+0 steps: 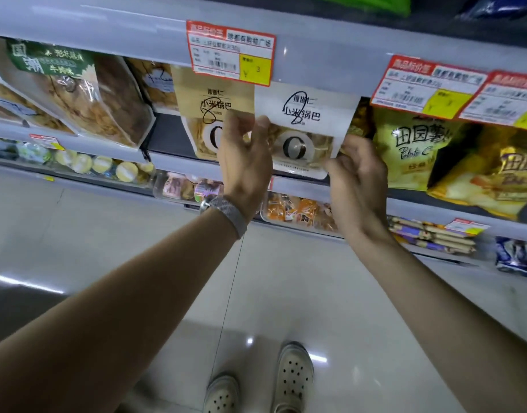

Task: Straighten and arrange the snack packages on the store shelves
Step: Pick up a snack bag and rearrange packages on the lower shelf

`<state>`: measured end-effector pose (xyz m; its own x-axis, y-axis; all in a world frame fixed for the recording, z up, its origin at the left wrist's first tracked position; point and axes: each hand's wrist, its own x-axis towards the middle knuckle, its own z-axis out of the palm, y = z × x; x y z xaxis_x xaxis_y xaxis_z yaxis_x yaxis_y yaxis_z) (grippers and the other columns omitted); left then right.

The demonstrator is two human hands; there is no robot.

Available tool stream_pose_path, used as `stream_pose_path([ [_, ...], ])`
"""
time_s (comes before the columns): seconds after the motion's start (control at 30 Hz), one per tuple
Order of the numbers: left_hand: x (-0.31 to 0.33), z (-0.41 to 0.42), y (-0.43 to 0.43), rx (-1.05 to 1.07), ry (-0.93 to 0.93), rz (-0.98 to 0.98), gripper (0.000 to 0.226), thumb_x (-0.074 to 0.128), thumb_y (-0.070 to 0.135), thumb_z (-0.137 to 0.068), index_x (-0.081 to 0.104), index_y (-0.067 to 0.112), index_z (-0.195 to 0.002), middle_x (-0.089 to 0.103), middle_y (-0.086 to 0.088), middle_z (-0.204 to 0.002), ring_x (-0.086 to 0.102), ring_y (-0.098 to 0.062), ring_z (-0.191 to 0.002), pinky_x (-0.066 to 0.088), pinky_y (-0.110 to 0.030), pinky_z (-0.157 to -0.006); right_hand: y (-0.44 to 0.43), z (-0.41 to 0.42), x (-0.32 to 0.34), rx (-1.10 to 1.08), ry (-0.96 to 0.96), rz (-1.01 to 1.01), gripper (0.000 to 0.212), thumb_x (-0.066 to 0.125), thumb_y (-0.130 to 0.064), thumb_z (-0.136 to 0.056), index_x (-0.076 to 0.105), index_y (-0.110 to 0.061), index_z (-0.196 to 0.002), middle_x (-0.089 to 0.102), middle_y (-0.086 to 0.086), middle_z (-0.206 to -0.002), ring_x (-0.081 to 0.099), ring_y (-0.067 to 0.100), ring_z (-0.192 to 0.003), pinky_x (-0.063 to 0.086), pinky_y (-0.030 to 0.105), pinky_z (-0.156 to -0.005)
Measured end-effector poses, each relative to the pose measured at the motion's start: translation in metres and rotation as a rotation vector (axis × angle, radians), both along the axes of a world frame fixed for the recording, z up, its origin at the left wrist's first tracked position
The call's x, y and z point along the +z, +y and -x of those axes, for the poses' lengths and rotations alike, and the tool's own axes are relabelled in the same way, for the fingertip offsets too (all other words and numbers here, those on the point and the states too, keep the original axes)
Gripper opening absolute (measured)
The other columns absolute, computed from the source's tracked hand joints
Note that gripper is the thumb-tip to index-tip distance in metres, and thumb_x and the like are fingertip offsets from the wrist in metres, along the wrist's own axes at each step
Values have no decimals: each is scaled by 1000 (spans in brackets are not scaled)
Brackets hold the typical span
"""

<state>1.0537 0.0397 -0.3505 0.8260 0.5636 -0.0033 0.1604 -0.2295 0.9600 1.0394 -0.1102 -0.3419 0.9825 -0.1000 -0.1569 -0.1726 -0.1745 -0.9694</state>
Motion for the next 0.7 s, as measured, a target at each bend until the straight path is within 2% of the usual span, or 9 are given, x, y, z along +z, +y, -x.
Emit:
stream_pose_path([
  [0.1,-14,-7,-6,-69,32,3,7,51,13,-109,50,15,-102,60,5,-87,57,8,-68,42,-11,-59,-2,-16,-12,-5,16,-26,36,62,-7,-86,63,-15,-121,74,-6,-113,69,8,-102,52,21,-81],
  [0.17,-26,-7,-8,-138,49,13,5,46,13,-109,50,14,-112,69,-1,-96,65,-2,-77,48,-19,-63,-3,-22,-23,-10,20,-34,37,63,-7,-83,64,-16,-120,75,-5,-110,71,10,-100,53,27,-81],
  [0.23,-35,-5,-8,-214,56,23,19,44,10,-105,48,10,-124,71,-10,-112,70,-20,-93,55,-28,-71,-3,-22,-32,-3,11,-38,39,63,-5,-82,63,-23,-116,75,0,-108,70,26,-102,56,42,-83],
  [0.27,-38,-4,-8,-247,59,24,28,43,6,-101,45,7,-128,70,-12,-117,69,-21,-97,56,-28,-74,-3,-21,-36,1,0,-46,41,62,-3,-83,61,-27,-116,73,6,-108,66,37,-105,55,49,-87],
  [0.37,-40,-2,-3,-302,81,8,48,43,-7,-86,39,6,-132,65,-18,-123,68,-28,-110,61,-40,-89,-1,-17,-43,14,-47,-86,45,60,0,-84,58,-29,-120,64,25,-117,54,50,-111,53,53,-88],
  [0.47,-37,-6,2,-336,94,-1,61,47,-10,-79,37,6,-137,64,-18,-126,66,-34,-117,59,-51,-96,-1,-17,-43,-19,-53,-135,42,62,-5,-86,59,-25,-122,69,17,-112,60,43,-111,53,44,-90],
  [0.57,-30,-11,0,-367,120,11,66,47,-12,-80,34,2,-143,62,-17,-129,64,-29,-117,59,-40,-97,1,-18,-42,-38,-46,-185,44,62,0,-89,57,-11,-132,71,0,-123,66,19,-115,52,39,-104],
  [0.63,-25,-10,-1,-363,142,-15,67,49,-9,-80,35,0,-145,62,-14,-128,64,-27,-115,59,-39,-97,2,-16,-45,-15,-39,-181,48,60,4,-88,54,-7,-135,70,2,-125,65,22,-118,51,47,-106],
  [0.7,-22,-7,-3,-330,190,-64,67,53,-5,-80,40,3,-145,65,-10,-128,66,-27,-114,61,-45,-96,0,-14,-48,17,-22,-167,50,59,7,-86,52,-3,-134,70,1,-121,66,20,-117,53,42,-103],
])
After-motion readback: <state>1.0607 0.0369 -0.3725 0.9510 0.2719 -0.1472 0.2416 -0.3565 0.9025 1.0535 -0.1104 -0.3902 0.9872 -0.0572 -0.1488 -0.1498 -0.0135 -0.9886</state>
